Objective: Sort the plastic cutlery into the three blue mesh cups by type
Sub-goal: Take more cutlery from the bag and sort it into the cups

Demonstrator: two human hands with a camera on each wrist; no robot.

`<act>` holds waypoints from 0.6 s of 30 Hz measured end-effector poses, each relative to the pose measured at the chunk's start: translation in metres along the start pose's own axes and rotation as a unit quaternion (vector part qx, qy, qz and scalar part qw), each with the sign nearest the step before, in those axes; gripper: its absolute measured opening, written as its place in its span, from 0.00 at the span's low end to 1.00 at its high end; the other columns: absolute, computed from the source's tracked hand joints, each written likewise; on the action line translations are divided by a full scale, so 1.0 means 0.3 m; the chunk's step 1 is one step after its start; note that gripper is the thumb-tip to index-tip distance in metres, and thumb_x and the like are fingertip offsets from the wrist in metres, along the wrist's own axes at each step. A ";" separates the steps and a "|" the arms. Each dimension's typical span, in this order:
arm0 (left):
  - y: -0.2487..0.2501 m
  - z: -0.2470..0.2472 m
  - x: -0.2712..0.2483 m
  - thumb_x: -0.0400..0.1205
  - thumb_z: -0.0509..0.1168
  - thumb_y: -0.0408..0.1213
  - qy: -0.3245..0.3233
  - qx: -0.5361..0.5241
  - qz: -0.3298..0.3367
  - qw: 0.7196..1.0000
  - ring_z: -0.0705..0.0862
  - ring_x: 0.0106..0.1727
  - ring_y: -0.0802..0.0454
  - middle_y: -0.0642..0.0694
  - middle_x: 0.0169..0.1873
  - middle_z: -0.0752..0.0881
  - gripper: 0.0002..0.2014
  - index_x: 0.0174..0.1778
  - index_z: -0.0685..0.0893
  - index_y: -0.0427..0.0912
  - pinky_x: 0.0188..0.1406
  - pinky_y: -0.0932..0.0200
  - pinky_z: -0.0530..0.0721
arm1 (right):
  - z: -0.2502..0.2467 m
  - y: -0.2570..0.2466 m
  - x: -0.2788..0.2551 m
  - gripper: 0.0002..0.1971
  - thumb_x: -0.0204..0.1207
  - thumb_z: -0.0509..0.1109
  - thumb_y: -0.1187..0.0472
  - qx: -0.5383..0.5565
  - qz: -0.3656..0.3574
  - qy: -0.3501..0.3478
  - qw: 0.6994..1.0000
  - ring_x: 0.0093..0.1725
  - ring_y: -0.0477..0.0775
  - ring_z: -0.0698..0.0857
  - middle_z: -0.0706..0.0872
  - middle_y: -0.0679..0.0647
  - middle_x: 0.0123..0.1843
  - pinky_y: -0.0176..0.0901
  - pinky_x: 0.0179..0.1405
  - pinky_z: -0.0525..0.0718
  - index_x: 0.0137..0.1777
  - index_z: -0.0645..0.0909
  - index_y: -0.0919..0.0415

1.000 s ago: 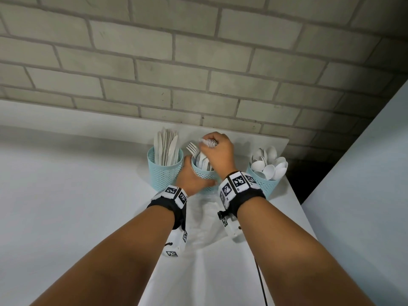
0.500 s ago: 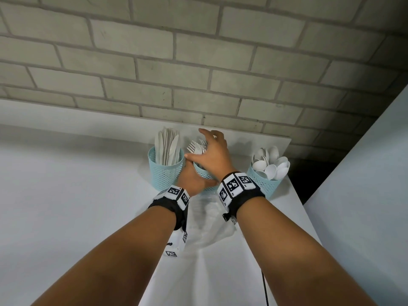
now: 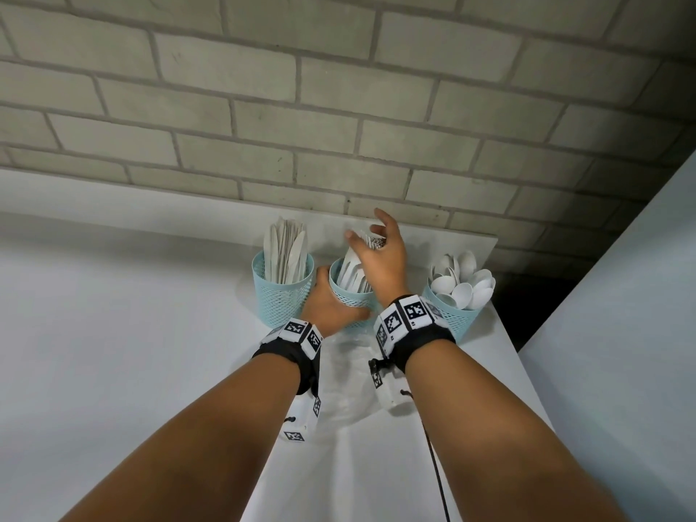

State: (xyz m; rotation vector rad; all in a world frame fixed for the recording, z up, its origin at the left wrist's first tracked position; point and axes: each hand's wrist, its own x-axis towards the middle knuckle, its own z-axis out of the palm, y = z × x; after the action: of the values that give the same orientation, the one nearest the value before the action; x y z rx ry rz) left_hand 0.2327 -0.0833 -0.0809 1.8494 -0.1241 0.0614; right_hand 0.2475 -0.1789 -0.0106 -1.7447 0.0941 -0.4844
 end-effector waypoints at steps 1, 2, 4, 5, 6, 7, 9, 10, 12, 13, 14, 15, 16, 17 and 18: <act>-0.002 -0.002 0.001 0.57 0.85 0.40 -0.002 0.002 0.001 1.000 0.77 0.67 0.51 0.51 0.64 0.73 0.52 0.73 0.62 0.42 0.68 0.48 0.78 | 0.007 0.000 -0.009 0.29 0.70 0.76 0.53 -0.009 -0.015 0.018 1.000 0.57 0.50 0.81 0.79 0.47 0.58 0.46 0.56 0.83 0.72 0.72 0.47; -0.001 -0.003 0.000 0.57 0.85 0.40 -0.007 0.004 -0.001 1.000 0.77 0.67 0.51 0.52 0.63 0.73 0.51 0.73 0.62 0.43 0.68 0.49 0.77 | 0.015 0.002 -0.014 0.30 0.71 0.75 0.54 -0.028 -0.030 0.016 0.999 0.56 0.50 0.82 0.80 0.47 0.59 0.45 0.56 0.83 0.73 0.71 0.47; 0.001 -0.006 -0.001 0.58 0.84 0.39 -0.016 0.000 -0.007 1.000 0.79 0.65 0.51 0.51 0.62 0.75 0.51 0.73 0.61 0.43 0.66 0.50 0.78 | 0.030 0.002 -0.011 0.30 0.72 0.72 0.55 -0.108 -0.035 -0.048 0.992 0.58 0.52 0.83 0.81 0.48 0.62 0.48 0.60 0.82 0.75 0.69 0.46; 0.001 -0.006 -0.002 0.58 0.84 0.38 -0.018 -0.007 -0.006 1.000 0.79 0.64 0.51 0.50 0.62 0.76 0.51 0.73 0.61 0.43 0.66 0.51 0.79 | 0.032 -0.001 -0.004 0.30 0.73 0.70 0.56 -0.152 -0.026 -0.075 0.985 0.60 0.54 0.83 0.82 0.50 0.64 0.51 0.63 0.81 0.75 0.69 0.47; 0.002 -0.007 -0.003 0.58 0.84 0.38 -0.018 -0.013 -0.004 1.000 0.79 0.63 0.52 0.51 0.62 0.76 0.51 0.74 0.61 0.43 0.66 0.52 0.78 | 0.032 -0.003 0.005 0.29 0.73 0.69 0.58 -0.174 -0.010 -0.078 0.982 0.62 0.56 0.82 0.82 0.53 0.65 0.53 0.66 0.79 0.75 0.70 0.49; 0.002 -0.007 -0.003 0.59 0.84 0.37 -0.017 -0.015 -0.002 1.000 0.78 0.63 0.54 0.52 0.61 0.75 0.51 0.74 0.60 0.42 0.65 0.54 0.77 | 0.028 -0.006 0.016 0.29 0.73 0.69 0.59 -0.172 0.005 -0.060 0.983 0.62 0.57 0.82 0.82 0.54 0.65 0.54 0.66 0.78 0.75 0.71 0.51; -0.002 -0.007 0.000 0.59 0.84 0.38 -0.017 -0.012 0.000 1.000 0.77 0.62 0.55 0.53 0.62 0.74 0.52 0.74 0.60 0.42 0.65 0.56 0.76 | 0.019 -0.009 0.024 0.30 0.72 0.70 0.60 -0.161 0.020 -0.053 0.985 0.62 0.56 0.82 0.81 0.55 0.65 0.49 0.65 0.79 0.76 0.70 0.51; -0.003 -0.007 0.002 0.59 0.84 0.38 -0.018 -0.010 -0.001 1.000 0.78 0.62 0.54 0.52 0.63 0.75 0.51 0.74 0.60 0.42 0.65 0.55 0.77 | 0.018 -0.013 0.021 0.31 0.72 0.70 0.60 -0.170 0.017 -0.086 0.982 0.62 0.55 0.82 0.81 0.54 0.65 0.45 0.63 0.79 0.76 0.70 0.50; -0.010 -0.003 0.007 0.58 0.84 0.39 -0.014 -0.005 -0.001 1.000 0.81 0.63 0.51 0.47 0.64 0.78 0.51 0.72 0.61 0.42 0.65 0.50 0.80 | 0.016 -0.016 0.024 0.31 0.71 0.73 0.60 -0.176 0.011 -0.138 0.975 0.63 0.54 0.81 0.82 0.54 0.65 0.41 0.61 0.77 0.75 0.70 0.49; -0.014 0.000 0.011 0.58 0.84 0.39 -0.013 -0.004 0.001 1.000 0.81 0.63 0.50 0.46 0.64 0.78 0.51 0.72 0.61 0.42 0.66 0.49 0.80 | 0.013 -0.019 0.030 0.33 0.71 0.74 0.60 -0.165 0.020 -0.137 0.976 0.63 0.54 0.81 0.81 0.54 0.65 0.40 0.61 0.77 0.76 0.68 0.49; -0.016 0.002 0.013 0.58 0.84 0.39 -0.012 -0.003 0.002 1.000 0.80 0.64 0.50 0.45 0.64 0.77 0.51 0.72 0.61 0.42 0.66 0.48 0.79 | 0.007 -0.024 0.035 0.36 0.70 0.75 0.59 -0.153 0.031 -0.134 0.979 0.62 0.54 0.81 0.80 0.53 0.64 0.41 0.60 0.77 0.78 0.65 0.50; -0.017 0.002 0.015 0.58 0.84 0.39 -0.013 -0.002 0.003 1.000 0.80 0.64 0.50 0.46 0.65 0.77 0.51 0.72 0.61 0.42 0.66 0.48 0.79 | 0.004 -0.032 0.040 0.38 0.70 0.75 0.59 -0.153 0.038 -0.143 0.977 0.59 0.53 0.81 0.78 0.51 0.62 0.43 0.59 0.80 0.79 0.63 0.49; -0.017 0.001 0.017 0.57 0.84 0.39 -0.015 0.000 0.002 1.000 0.80 0.64 0.50 0.46 0.65 0.77 0.51 0.72 0.60 0.43 0.66 0.48 0.79 | 0.003 -0.041 0.043 0.38 0.69 0.76 0.60 -0.167 0.039 -0.172 0.970 0.56 0.53 0.81 0.77 0.50 0.60 0.45 0.57 0.83 0.78 0.64 0.49; -0.019 0.001 0.018 0.57 0.84 0.40 -0.017 0.003 0.003 1.000 0.79 0.64 0.49 0.46 0.64 0.77 0.52 0.72 0.60 0.43 0.66 0.47 0.79 | 0.004 -0.048 0.044 0.33 0.69 0.77 0.60 -0.182 0.034 -0.206 0.961 0.53 0.52 0.82 0.78 0.49 0.58 0.46 0.51 0.86 0.74 0.70 0.51; -0.020 0.001 0.019 0.57 0.84 0.41 -0.019 0.005 0.004 1.000 0.80 0.64 0.49 0.46 0.64 0.77 0.52 0.72 0.60 0.43 0.66 0.47 0.79 | 0.006 -0.053 0.044 0.26 0.69 0.77 0.62 -0.191 0.022 -0.229 0.954 0.50 0.52 0.83 0.80 0.50 0.55 0.44 0.43 0.87 0.68 0.77 0.53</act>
State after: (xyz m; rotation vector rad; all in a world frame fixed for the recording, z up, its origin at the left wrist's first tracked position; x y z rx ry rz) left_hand 0.2390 -0.0822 -0.0861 1.8597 -0.1575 0.0331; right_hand 0.2570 -0.1779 0.0078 -2.1887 -0.1107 -0.0137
